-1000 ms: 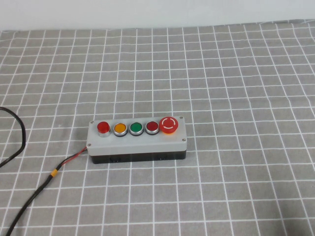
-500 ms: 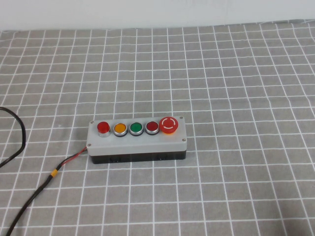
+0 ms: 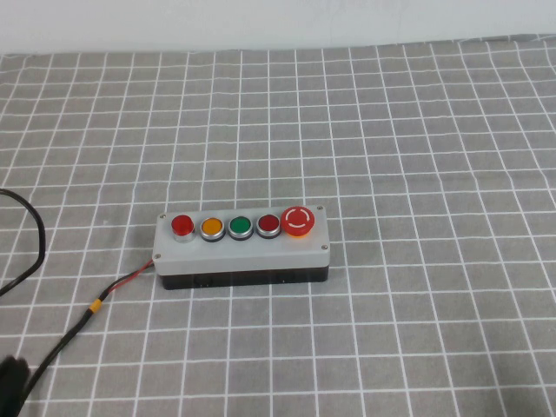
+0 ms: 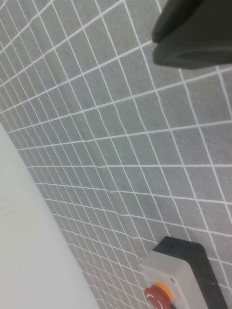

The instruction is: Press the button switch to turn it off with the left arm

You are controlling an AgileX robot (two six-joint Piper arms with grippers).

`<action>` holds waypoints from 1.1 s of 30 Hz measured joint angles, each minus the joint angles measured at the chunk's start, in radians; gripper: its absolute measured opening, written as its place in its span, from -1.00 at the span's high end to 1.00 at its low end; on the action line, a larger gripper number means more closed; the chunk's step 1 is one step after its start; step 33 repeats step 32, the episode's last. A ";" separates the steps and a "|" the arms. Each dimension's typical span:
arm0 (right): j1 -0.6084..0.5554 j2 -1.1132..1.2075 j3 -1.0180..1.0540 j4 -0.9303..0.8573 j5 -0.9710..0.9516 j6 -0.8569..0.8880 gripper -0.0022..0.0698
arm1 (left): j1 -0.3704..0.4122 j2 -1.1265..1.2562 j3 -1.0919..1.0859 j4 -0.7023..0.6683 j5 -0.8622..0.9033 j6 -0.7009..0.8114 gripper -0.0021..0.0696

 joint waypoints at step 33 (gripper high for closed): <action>0.000 0.000 0.000 0.000 0.000 0.000 0.99 | 0.165 -0.057 0.125 -0.045 0.042 0.047 0.95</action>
